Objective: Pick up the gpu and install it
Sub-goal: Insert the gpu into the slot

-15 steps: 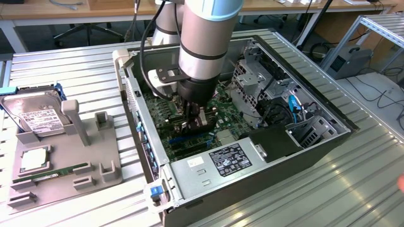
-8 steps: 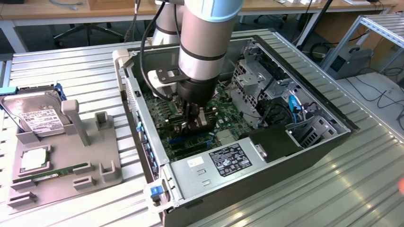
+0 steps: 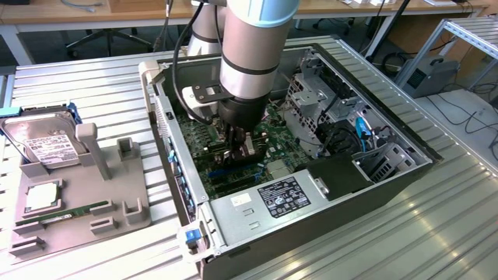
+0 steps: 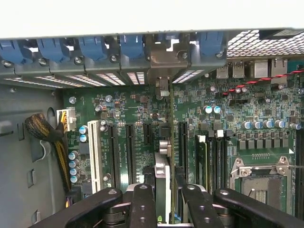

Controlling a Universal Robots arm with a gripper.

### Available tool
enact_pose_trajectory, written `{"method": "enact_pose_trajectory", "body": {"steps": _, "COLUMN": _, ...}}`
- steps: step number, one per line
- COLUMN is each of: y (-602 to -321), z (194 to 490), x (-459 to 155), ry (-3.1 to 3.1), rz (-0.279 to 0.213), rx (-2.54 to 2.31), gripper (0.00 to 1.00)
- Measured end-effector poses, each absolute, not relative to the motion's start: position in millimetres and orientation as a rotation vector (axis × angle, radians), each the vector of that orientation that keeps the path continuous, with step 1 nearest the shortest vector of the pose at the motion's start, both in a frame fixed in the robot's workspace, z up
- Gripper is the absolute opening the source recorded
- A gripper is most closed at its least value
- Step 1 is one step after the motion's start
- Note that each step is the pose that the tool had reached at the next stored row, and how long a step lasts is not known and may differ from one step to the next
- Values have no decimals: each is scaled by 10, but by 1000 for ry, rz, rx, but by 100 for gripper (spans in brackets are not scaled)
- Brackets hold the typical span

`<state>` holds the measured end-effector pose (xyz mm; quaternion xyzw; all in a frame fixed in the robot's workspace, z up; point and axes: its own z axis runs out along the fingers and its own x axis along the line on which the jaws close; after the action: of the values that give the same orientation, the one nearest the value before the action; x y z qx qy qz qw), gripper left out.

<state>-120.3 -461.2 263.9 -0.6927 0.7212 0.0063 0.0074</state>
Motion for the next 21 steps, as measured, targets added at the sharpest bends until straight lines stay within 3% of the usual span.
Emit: {"method": "enact_pose_trajectory", "body": {"steps": 21, "y": -4611, "z": 2648, "x": -1212, "ry": 2231, "rz": 21, "rx": -2190, "gripper": 27}}
